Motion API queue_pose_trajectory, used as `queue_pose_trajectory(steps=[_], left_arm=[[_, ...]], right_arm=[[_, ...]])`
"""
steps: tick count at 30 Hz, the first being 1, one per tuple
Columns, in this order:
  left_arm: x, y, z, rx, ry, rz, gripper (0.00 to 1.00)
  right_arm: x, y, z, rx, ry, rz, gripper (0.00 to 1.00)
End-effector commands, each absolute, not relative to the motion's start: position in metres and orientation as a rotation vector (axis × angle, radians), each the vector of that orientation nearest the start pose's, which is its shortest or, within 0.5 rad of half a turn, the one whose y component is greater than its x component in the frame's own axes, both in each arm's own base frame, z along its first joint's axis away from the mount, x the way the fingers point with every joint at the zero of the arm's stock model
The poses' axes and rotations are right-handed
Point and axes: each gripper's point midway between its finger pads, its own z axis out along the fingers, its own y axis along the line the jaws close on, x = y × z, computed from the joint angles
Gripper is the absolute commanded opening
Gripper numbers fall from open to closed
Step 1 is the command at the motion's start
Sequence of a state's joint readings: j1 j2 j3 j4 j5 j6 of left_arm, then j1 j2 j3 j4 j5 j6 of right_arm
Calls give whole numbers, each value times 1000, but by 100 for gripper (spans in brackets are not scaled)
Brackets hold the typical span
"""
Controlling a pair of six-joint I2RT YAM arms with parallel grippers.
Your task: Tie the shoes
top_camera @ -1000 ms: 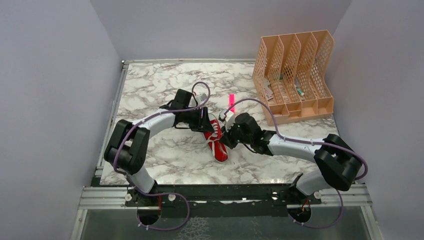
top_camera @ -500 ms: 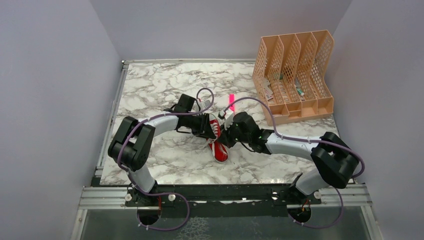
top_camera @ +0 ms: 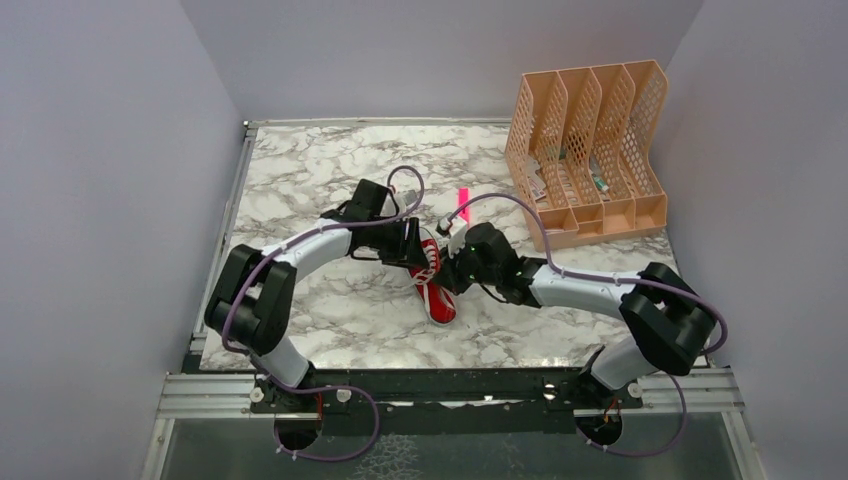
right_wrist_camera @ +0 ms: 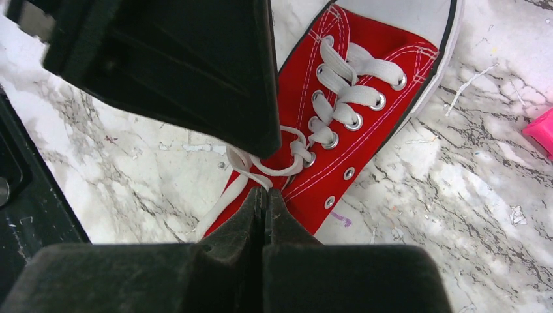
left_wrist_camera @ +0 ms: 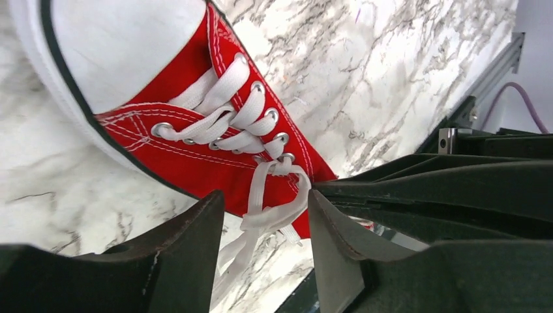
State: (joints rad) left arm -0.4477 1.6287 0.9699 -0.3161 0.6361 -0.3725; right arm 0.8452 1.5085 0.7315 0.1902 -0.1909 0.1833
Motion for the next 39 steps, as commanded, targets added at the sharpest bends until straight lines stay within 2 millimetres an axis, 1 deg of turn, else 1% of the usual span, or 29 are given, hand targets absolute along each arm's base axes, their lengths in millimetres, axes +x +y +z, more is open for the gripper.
queue_pose_trajectory(steps=[1,3,4,6,8,10,13,17,19,21,26,29,32,34,37,39], left_arm=[[281,-256,110,542,2449,-879,52],[274,-266,111,696,2394,-801,50],[271,-269,108,743,2388,-772,48],[263,-276,104,804,2391,-814,42],[263,-276,101,827,2388,-811,37],[268,-274,98,831,2353,-760,37],[271,-273,101,857,2313,-720,41],[260,-280,96,930,2303,-779,43],[254,-282,95,948,2305,-815,42],[251,-282,96,954,2299,-831,39],[249,-276,98,944,2285,-807,38],[248,-273,89,947,2309,-788,38],[250,-273,83,957,2318,-775,36],[254,-275,82,957,2318,-773,33],[259,-277,83,950,2318,-764,22],[259,-278,85,943,2317,-770,18]], right_arm=[[237,325,85,-815,2073,773,1],[238,324,86,-812,2073,766,1],[238,324,87,-810,2071,764,1],[239,323,88,-805,2070,760,1],[238,322,88,-800,2069,760,1],[238,322,89,-793,2072,765,1],[237,323,90,-798,2077,774,1],[236,322,89,-796,2082,770,1],[236,321,90,-795,2080,768,1],[236,322,91,-792,2079,769,1],[235,321,91,-787,2085,771,1],[236,322,92,-791,2083,771,1],[237,323,93,-798,2079,767,1],[238,323,93,-797,2079,765,1],[238,323,93,-789,2084,769,1],[238,324,91,-768,2094,775,1]])
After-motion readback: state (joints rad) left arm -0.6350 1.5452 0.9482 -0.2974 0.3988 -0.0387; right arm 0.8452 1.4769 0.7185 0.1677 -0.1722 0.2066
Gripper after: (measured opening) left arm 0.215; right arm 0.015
